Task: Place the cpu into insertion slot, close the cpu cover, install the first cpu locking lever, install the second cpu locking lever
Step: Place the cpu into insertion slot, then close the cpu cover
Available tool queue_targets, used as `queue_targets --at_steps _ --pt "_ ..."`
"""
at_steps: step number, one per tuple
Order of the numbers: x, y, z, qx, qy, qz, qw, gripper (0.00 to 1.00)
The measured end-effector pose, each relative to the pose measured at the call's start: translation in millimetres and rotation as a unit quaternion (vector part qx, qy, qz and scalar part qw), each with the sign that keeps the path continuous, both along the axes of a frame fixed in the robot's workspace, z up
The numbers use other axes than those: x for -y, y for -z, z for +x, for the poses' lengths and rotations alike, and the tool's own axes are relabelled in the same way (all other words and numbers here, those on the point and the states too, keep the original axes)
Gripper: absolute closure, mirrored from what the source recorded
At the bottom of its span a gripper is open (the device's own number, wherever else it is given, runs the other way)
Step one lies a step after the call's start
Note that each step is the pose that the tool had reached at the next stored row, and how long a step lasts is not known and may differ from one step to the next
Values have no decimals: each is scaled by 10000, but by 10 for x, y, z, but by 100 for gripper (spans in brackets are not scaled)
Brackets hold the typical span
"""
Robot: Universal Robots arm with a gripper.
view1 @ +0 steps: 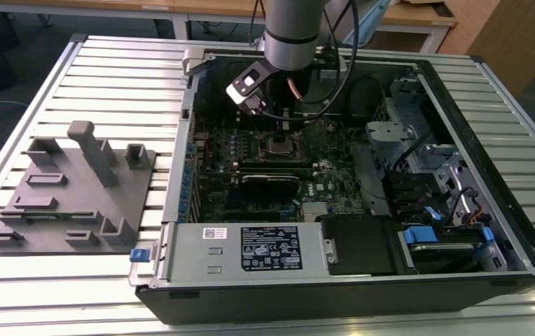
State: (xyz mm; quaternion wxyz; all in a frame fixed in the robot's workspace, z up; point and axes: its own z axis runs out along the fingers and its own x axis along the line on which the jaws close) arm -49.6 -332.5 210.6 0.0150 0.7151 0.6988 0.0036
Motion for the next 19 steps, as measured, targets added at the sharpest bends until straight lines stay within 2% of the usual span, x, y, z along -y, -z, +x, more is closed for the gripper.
queue_targets --at_steps 4,6,19 --pt "-1 -2 1 3 0 4 10000 90" --pt "-1 -48 1 2 0 3 10000 90" --pt "-1 -79 0 2 0 2 10000 90"
